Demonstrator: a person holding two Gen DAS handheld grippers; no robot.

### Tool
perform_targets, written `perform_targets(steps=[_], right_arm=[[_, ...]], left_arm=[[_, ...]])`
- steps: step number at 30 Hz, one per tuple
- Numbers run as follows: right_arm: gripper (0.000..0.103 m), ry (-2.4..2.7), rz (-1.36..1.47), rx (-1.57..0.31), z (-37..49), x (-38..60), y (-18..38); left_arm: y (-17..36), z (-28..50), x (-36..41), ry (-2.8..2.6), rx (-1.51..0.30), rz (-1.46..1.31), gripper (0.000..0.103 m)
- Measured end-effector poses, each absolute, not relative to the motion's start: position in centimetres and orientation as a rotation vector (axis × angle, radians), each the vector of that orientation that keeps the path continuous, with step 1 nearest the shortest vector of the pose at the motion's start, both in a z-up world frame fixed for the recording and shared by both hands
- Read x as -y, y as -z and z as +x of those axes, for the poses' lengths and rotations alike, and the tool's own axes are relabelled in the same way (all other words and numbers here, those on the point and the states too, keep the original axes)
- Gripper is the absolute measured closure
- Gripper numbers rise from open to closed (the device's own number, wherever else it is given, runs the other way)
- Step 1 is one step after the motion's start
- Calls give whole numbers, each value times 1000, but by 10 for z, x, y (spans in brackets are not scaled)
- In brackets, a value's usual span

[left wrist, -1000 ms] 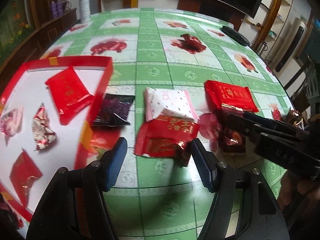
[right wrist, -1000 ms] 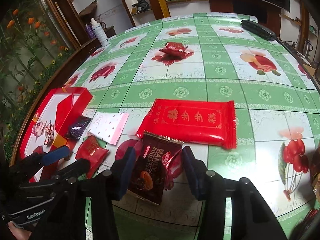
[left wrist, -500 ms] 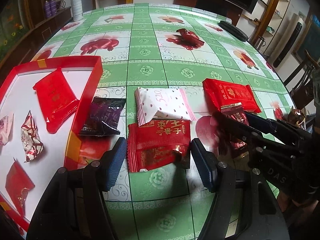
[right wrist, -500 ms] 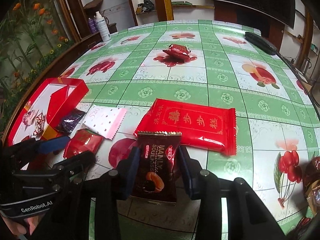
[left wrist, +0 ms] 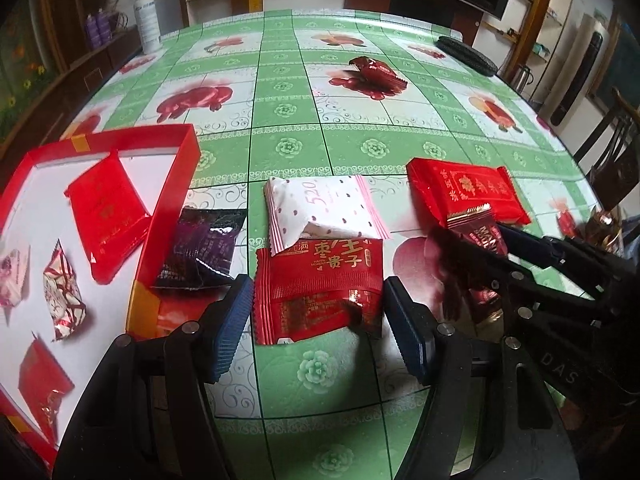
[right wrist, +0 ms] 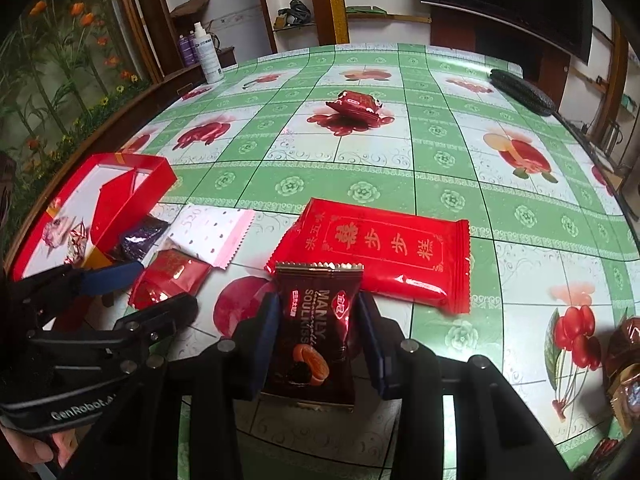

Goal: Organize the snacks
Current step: 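Grasp the red packet with the left gripper while the right grasps the brown MANIX packet, then carry the red packet and brown MANIX packet over the white tray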

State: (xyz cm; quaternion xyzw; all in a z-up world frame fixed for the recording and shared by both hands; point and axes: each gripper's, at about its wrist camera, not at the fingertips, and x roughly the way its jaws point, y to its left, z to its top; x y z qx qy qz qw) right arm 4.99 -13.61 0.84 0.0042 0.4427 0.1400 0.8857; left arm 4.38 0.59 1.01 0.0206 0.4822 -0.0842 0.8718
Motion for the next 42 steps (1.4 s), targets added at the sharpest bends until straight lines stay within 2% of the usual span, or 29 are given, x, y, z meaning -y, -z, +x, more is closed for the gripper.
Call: perform_targets(steps=[1,3,4,5,7,20,42], right_arm=[[61,-288,-5,-918,50,135,-8],[61,-281,-27,-913,49,132,-8],[61,-279,-34,-910,48,132,-8],[62,-280,-38,-908,48,131,-8],[65,-286,-37,-904,47,132,-8],[66,-365,16,-871,44,132,-13],[66,-363,38,-849,43,133,-16]], left_arm=[[-9,43,-4,170,-1002,62,38],[-9,41,-2,166,-992,78,48],[-10,41,-3,168,-986,75,64],[-11,41,-4,167,-985,70,70],[-11,42,-10,177,-988,48,73],[-20,22,-34,268,-965,-107,75],[-33,4,-51,241,-931,-125,75]])
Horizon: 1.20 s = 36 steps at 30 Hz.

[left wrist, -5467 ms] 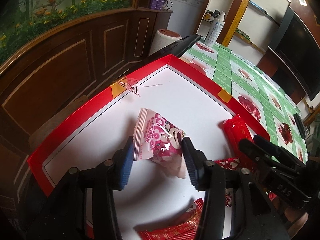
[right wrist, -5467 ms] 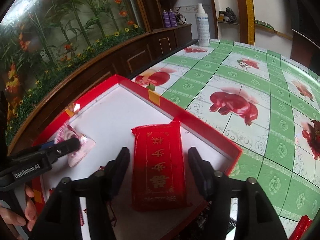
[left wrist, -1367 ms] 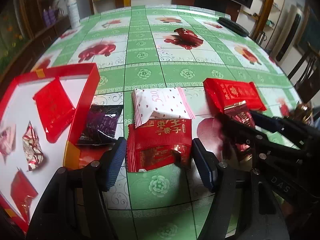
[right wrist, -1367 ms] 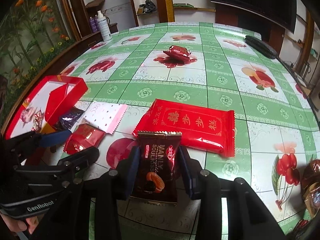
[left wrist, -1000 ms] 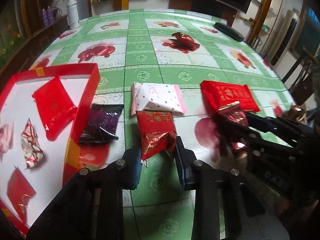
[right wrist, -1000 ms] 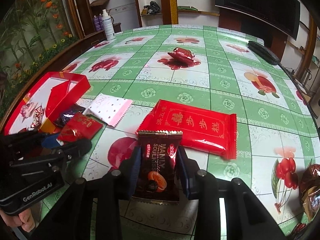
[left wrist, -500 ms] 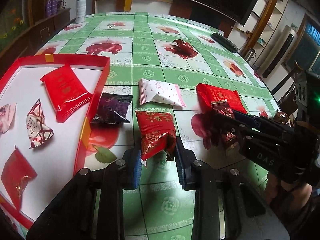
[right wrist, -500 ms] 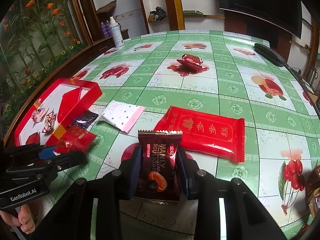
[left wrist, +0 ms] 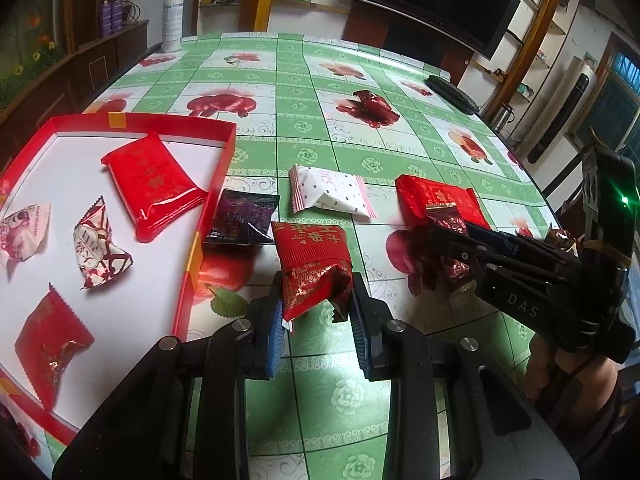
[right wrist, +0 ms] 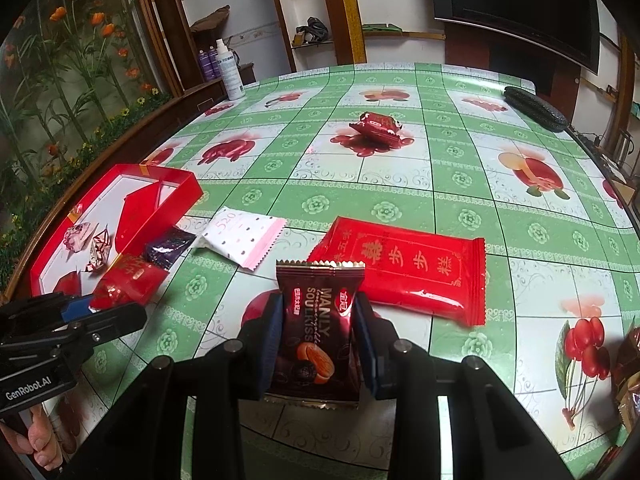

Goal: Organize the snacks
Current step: 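Carry the red packet and brown MANIX packet over the white tray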

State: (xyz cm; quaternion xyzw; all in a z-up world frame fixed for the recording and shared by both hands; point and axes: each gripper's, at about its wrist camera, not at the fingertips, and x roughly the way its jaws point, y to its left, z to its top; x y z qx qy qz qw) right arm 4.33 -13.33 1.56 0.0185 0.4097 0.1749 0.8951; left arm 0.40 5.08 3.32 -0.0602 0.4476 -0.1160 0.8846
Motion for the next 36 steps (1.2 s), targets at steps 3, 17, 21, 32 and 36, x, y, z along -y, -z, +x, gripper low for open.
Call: perform_targets(steps=[3,17,21,32,36], right_arm=[[66,-358,37,-856,43,131,-16],[66,-404,42,-836,29,107,-38],[66,-421,34,-823,24,97,-45],[66,-491,10,-834,15,63,-50],[66,-524,-2,-830,11,50,-54]], left_arm=[[-35,1,-54,229,-925,-123,75],[-46,-15,-78,178,-893,-118,75],[-50,-20,-85,166,-881,-116,75],[-52,-28,-105,129,-876,-138,75],[-55,-30,-114,113,-872,-144,75]])
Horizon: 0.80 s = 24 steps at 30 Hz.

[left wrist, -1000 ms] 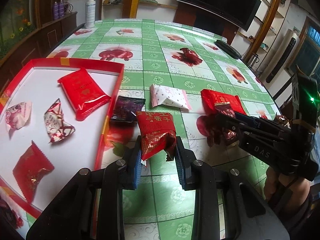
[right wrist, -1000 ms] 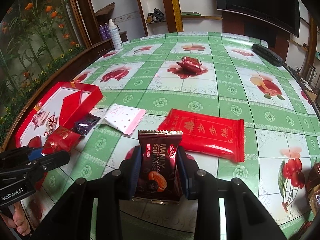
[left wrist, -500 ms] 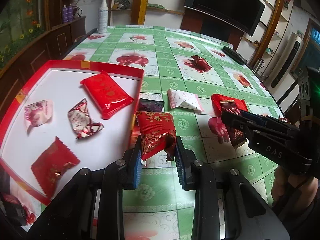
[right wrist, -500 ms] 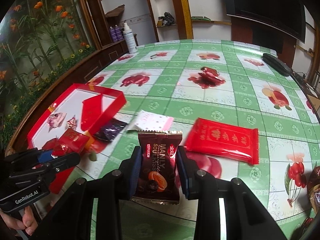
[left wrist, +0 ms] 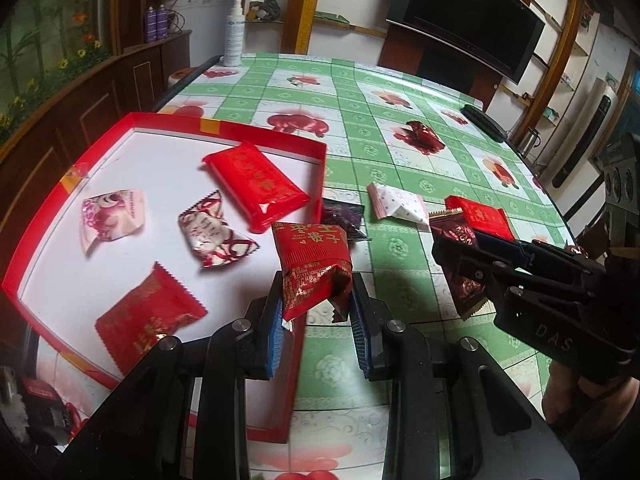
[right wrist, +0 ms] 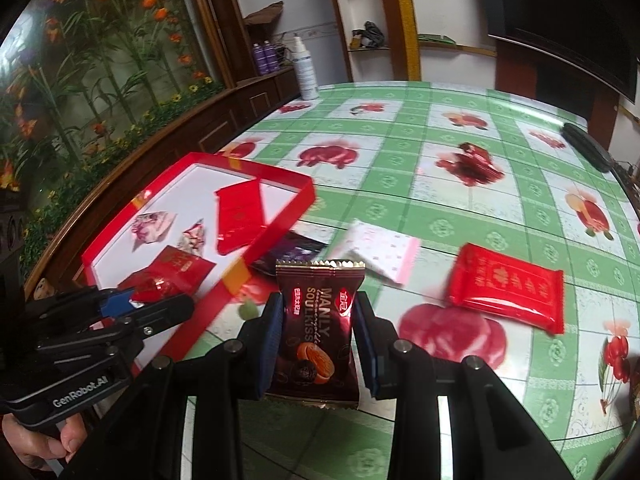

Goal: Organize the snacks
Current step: 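Carry the red packet and brown MANIX packet over the white tray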

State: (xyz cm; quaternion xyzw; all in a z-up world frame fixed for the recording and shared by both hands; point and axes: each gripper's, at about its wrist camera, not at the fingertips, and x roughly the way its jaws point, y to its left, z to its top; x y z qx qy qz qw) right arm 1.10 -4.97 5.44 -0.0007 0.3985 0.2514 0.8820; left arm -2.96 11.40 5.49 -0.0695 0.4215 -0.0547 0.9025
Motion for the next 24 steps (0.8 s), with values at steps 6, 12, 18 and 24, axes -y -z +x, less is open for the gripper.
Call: perform_targets(steps=[6,12,18,24], right_arm=[[66,-573,-7,-833,8,30,-60],[66,-616,-25,-832,5,11,-65],[66,-669,-28,-854,4,-7,-64],[66,-714,-44,-876,0,-24,-61]], left_arm=[[-62,-32,-141,67,-854,-172,75],[-61,-34,-173,17,-858,-223,75],[-57,-32,-201,-9,-876,-286,75],[-50,-28,-227,-45,-901,-349,75]])
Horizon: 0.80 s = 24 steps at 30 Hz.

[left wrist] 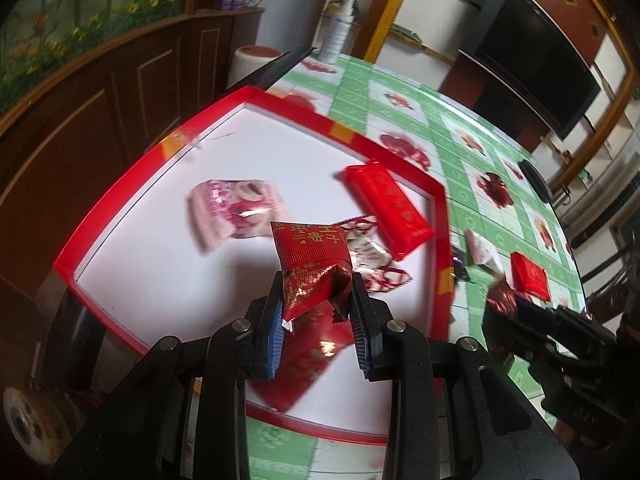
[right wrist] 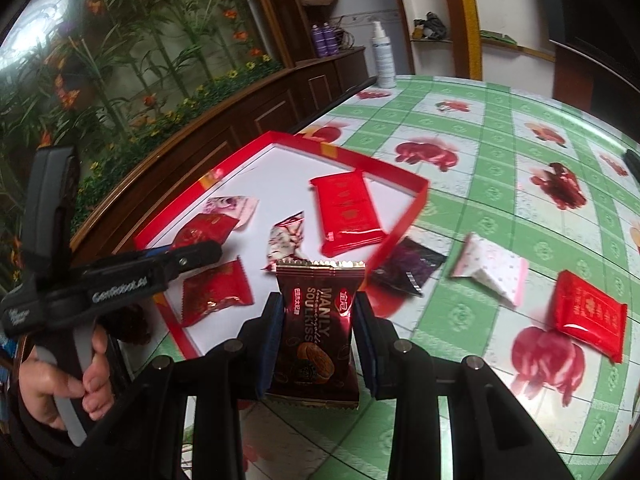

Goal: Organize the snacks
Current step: 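Carry the red packet and brown MANIX packet over the white tray, then open both grippers to drop the two packets into the tray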

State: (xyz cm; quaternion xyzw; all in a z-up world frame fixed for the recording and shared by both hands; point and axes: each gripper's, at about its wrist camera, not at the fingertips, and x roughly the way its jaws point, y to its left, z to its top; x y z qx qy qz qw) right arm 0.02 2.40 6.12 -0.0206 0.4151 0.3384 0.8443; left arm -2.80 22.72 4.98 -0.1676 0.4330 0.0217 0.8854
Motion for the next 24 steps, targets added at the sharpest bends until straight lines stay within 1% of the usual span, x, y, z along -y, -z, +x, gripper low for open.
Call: perform_targets(steps=[7,17,24], right_arm=[[66,-776,-66,-923,3,-50,-55],[66,-828,-69,-1044,35,-83,-38],[66,-818,-103,-1056,61,-107,-34]], left_arm=[[-39,-22,-241,-64,-934,-392,75],[-28,-5,-257,-112,-967,-419,75],[-30,15,-264,-154,-962,-409,75]])
